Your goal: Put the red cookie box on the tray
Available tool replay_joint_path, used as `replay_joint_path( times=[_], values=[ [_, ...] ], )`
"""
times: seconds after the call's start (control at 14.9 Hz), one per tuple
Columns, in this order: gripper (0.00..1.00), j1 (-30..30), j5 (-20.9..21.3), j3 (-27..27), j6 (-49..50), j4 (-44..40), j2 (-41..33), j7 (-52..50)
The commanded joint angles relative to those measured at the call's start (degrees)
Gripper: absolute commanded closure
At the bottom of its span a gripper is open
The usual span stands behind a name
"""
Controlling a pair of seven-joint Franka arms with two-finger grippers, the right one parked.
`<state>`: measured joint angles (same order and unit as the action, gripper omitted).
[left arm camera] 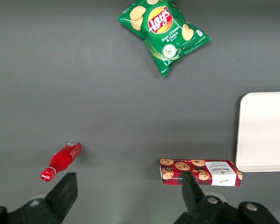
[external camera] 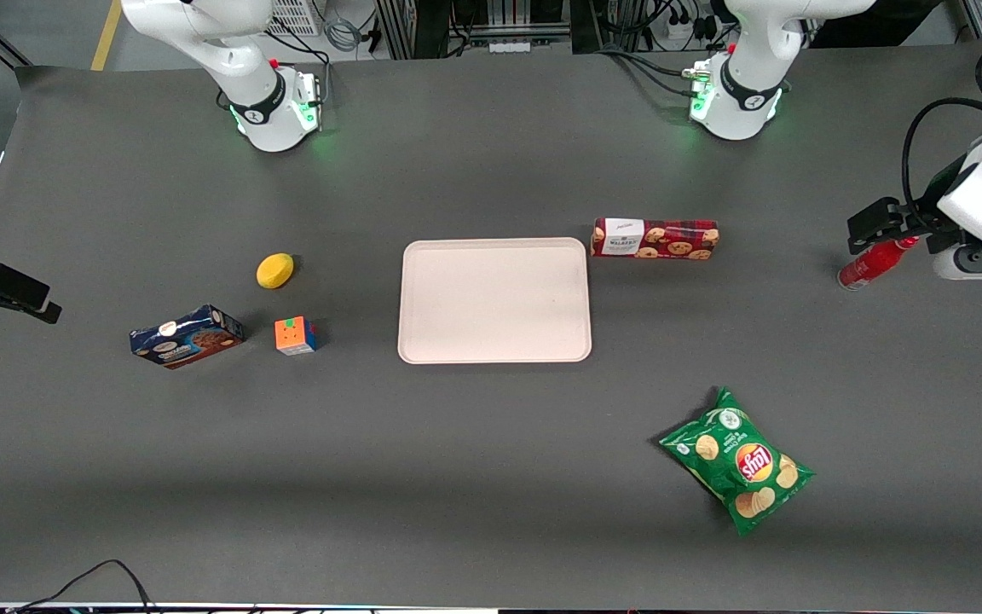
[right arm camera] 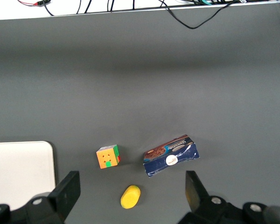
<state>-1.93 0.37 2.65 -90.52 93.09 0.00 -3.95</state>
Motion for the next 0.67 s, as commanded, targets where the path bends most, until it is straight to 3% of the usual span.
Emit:
replay_joint_path(
  times=[0.0, 0.6],
  values=[
    [0.0, -0.1, -0.63, -0.19, 1.92, -1.6, 0.53, -0.01],
    [0.0, -0.18, 0.16, 0.25, 6.31, -4.59, 2.38, -0.88]
  ],
)
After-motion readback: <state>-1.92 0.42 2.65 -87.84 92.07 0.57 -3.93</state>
